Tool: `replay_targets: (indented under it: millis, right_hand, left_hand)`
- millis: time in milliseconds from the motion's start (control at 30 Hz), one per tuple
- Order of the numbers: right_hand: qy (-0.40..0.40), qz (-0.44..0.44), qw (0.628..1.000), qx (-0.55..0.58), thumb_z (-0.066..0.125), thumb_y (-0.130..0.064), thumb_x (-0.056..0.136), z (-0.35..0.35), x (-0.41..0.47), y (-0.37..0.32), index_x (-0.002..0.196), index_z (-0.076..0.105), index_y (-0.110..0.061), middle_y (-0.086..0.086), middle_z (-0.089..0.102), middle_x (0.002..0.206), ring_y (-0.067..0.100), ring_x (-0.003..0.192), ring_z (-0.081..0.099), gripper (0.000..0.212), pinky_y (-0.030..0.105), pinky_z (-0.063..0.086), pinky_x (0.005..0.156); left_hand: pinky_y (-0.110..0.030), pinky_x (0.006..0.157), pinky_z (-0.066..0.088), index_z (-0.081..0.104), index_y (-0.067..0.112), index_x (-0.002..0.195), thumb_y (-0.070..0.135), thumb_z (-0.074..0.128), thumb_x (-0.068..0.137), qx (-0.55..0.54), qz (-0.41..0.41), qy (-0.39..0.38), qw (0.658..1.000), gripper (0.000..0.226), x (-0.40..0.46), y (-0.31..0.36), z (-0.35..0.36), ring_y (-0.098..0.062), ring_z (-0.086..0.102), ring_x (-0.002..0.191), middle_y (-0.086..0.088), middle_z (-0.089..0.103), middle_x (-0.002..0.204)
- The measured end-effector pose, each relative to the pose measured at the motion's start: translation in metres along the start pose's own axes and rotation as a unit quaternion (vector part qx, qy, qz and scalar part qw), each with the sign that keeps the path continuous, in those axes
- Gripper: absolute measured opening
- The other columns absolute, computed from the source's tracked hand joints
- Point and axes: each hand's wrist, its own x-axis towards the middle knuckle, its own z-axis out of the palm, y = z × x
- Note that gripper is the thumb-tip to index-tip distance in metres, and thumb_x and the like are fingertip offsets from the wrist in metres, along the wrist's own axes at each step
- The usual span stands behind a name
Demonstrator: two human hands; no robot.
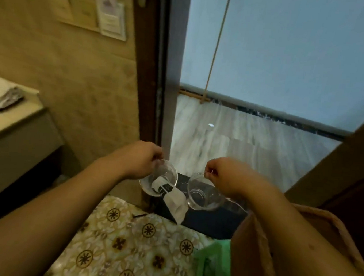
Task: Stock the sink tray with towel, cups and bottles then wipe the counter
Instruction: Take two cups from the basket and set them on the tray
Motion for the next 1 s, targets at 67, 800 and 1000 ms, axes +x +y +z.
replay_targets:
  millis: [67,800,1000]
  right_hand:
    - [-0.003,-0.035,0.999,-0.009,0.058,-0.022,0.100,0.008,0.024,-0.057,0.112,0.068,-0.022,0.000,0.067,0.107,0.016,0.091,0.060,0.016,0.028,0.047,0.086]
    - [-0.124,-0.324,0.938,0.009,0.054,-0.036,0.099,0.114,0.265,-0.462,0.082,0.060,-0.035,-0.010,0.062,0.082,0.005,0.073,0.059,0.017,0.025,0.046,0.062]
    - [-0.120,-0.372,0.920,0.010,0.059,-0.036,0.095,0.110,0.383,-0.529,0.092,0.070,-0.025,-0.008,0.066,0.086,0.010,0.080,0.062,0.016,0.033,0.054,0.073]
  left_hand:
    - [-0.041,0.081,0.054,0.070,0.027,0.097,0.029,0.056,0.096,-0.008,-0.044,0.007,0.999,0.014,-0.027,-0.058,-0.016,-0.016,0.063,0.088,0.003,0.069,0.096]
    - [-0.031,0.072,0.051,0.068,0.027,0.086,0.032,0.061,0.093,-0.097,-0.384,0.090,0.914,0.011,-0.206,-0.443,-0.080,-0.011,0.061,0.081,0.007,0.066,0.086]
    - [-0.033,0.076,0.056,0.070,0.023,0.097,0.024,0.064,0.092,-0.118,-0.486,0.121,0.858,0.007,-0.178,-0.520,-0.106,-0.012,0.063,0.078,0.003,0.068,0.094]
